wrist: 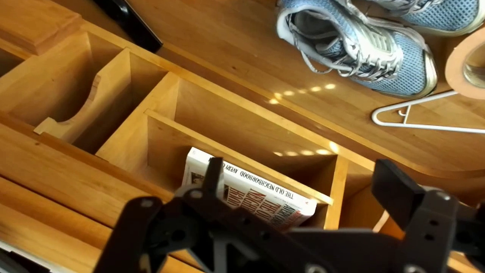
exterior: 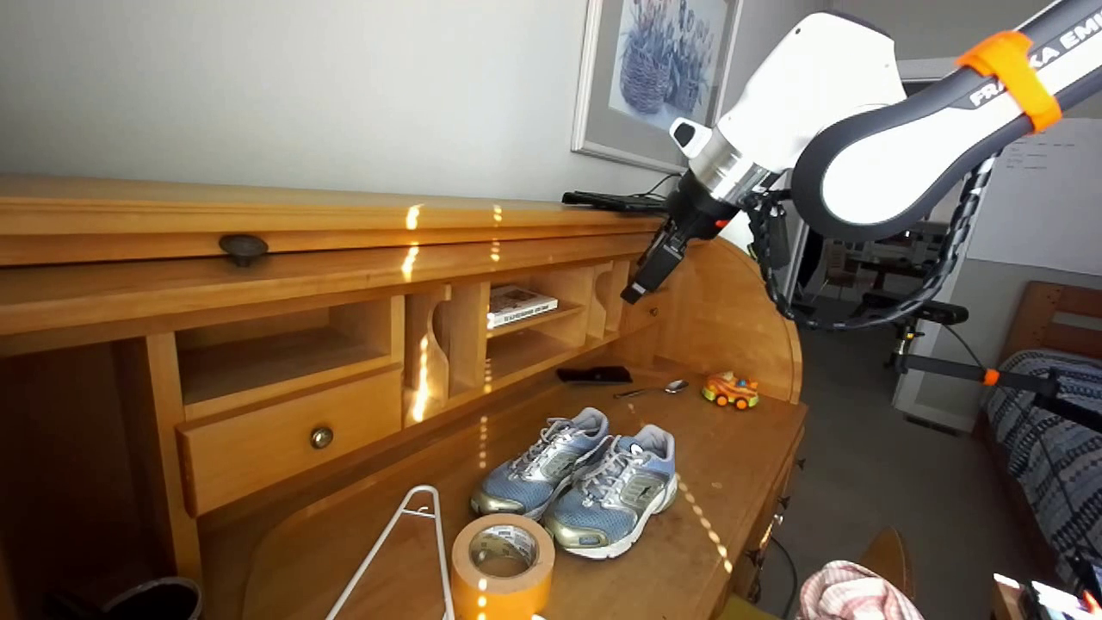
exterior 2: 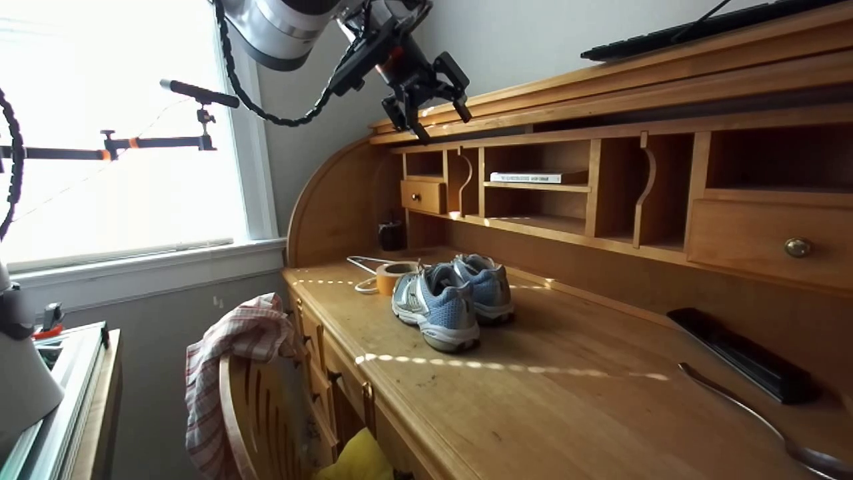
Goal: Remove the white book from the middle compartment and put it on the desk
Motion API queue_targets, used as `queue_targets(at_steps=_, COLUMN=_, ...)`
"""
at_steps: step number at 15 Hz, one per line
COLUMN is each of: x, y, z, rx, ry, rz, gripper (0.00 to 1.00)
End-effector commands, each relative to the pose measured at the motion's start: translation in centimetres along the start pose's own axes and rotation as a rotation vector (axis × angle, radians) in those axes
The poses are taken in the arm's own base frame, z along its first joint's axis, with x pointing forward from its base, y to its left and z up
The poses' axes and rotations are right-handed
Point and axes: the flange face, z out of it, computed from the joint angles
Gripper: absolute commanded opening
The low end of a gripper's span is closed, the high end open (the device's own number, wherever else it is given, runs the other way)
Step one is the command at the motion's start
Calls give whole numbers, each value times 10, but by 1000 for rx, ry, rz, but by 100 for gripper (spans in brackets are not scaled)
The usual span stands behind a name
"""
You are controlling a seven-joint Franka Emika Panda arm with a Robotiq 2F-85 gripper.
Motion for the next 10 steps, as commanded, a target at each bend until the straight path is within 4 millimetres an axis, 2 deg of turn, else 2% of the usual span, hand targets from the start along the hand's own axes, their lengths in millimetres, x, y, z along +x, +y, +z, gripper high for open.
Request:
queue_targets(at_steps=1, x=-4, y=4, z=28, rx=-5, ry=19, rz=-26, gripper=100)
queue_targets(at_steps=3, x=-4, y=3, z=40, rx=4, ry=19, rz=-28, gripper=100)
queue_targets(at_steps=4, x=-4, y=-5, z=46, rx=28, ry=7, rz=-67, gripper=100)
queue_targets(at_steps=5, x=-4, y=-5, z=47, rx=28, ry=-20, rz=-76, gripper=100)
queue_targets(at_steps=6, x=-6, y=-4, z=39, rx=19, ry=-2, rz=-45, gripper=100)
queue_targets(at_steps=10, x=-5, y=-6, z=45, rx=25, ry=-8, rz=-64, gripper=100)
